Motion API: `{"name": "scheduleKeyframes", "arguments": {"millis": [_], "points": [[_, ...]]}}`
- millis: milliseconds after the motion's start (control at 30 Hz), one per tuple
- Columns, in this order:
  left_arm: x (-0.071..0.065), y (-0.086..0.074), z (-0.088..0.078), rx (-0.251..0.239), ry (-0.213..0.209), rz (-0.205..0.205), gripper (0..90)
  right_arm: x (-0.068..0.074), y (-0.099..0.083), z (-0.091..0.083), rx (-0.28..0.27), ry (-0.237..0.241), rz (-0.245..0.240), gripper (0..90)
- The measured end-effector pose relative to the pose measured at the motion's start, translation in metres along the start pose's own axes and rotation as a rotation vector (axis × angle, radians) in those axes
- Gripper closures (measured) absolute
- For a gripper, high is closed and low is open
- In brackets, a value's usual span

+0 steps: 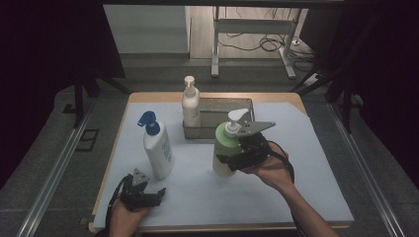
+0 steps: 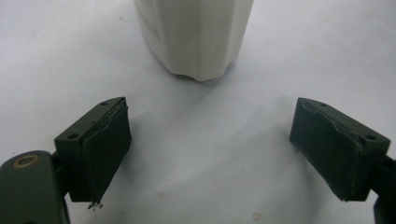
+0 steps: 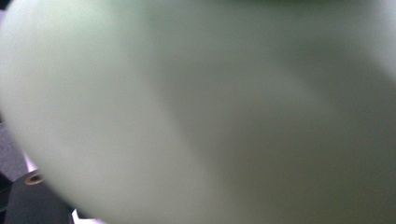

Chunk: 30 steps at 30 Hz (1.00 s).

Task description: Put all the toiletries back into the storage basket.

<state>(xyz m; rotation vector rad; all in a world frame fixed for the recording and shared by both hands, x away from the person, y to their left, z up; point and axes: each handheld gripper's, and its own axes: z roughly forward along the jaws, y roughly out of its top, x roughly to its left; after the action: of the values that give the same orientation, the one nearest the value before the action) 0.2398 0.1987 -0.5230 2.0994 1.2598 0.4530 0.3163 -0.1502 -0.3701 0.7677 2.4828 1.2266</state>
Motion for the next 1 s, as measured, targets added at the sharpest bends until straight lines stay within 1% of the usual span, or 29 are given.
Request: {"name": "scheduleKeyframes", "arguments": {"millis": [433, 500, 600, 767, 1000], "points": [[0.0, 0.0, 0.0, -0.001, 0.0, 0.0, 12.3, -0.019, 0.025, 0.01, -0.023, -0.059, 0.023, 11.6], [0.0, 0.0, 0.0, -0.001, 0.0, 0.0, 12.3, -0.024, 0.03, 0.013, -0.031, -0.073, 0.027, 11.6], [0.0, 0.0, 0.0, 0.0, 0.0, 0.001, 12.3, -0.027, 0.033, 0.015, -0.032, -0.084, 0.032, 11.6], [0.0, 0.0, 0.0, 0.0, 0.0, 0.001, 12.3, -0.034, 0.04, 0.019, -0.037, -0.102, 0.055, 11.6], [0.0, 0.0, 0.0, 0.0, 0.0, 0.0, 12.3, -0.043, 0.051, 0.024, -0.039, -0.136, 0.069, 11.6]]}}
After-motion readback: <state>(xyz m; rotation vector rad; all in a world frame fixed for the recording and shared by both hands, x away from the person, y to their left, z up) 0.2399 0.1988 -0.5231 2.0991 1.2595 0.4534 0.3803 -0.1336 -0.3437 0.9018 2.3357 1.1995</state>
